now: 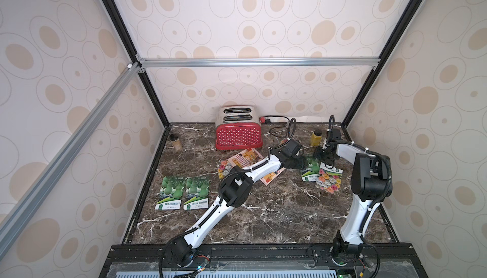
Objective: Arrange the seed packets in a row
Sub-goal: Pick up the seed packet from the center of the board.
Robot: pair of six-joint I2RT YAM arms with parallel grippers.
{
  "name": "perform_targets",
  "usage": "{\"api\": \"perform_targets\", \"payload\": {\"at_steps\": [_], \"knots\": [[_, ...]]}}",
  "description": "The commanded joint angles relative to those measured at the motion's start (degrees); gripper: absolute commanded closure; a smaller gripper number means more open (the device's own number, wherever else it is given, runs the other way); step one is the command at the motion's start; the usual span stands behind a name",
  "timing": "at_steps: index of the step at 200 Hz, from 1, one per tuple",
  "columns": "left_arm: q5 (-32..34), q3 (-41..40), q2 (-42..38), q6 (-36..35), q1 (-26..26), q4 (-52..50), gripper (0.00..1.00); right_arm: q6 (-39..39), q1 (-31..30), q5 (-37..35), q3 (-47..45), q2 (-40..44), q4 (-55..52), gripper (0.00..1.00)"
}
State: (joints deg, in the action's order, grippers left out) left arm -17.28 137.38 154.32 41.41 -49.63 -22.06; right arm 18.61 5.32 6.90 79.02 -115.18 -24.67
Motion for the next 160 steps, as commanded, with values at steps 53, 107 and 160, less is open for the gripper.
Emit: {"api": "perform_targets", "payload": {"at_steps": [53, 107, 160], "knots": [[-0.57, 1.39, 2.5, 1.49, -1.17, -1.82, 0.32, -4.3, -0.13, 4.84, 3.91, -4.6, -8.78, 0.4], [-0.38, 3.78, 4.51, 2.14, -1.15, -2.37, 0.34, -4.96, -0.14, 7.09, 0.54, -1.48, -8.92, 0.64], [0.39, 4.76, 6.34, 2.61, -0.84, -2.94, 0.36, -4.81, 0.01, 9.65, -2.45, 0.2, -7.37, 0.91]]}}
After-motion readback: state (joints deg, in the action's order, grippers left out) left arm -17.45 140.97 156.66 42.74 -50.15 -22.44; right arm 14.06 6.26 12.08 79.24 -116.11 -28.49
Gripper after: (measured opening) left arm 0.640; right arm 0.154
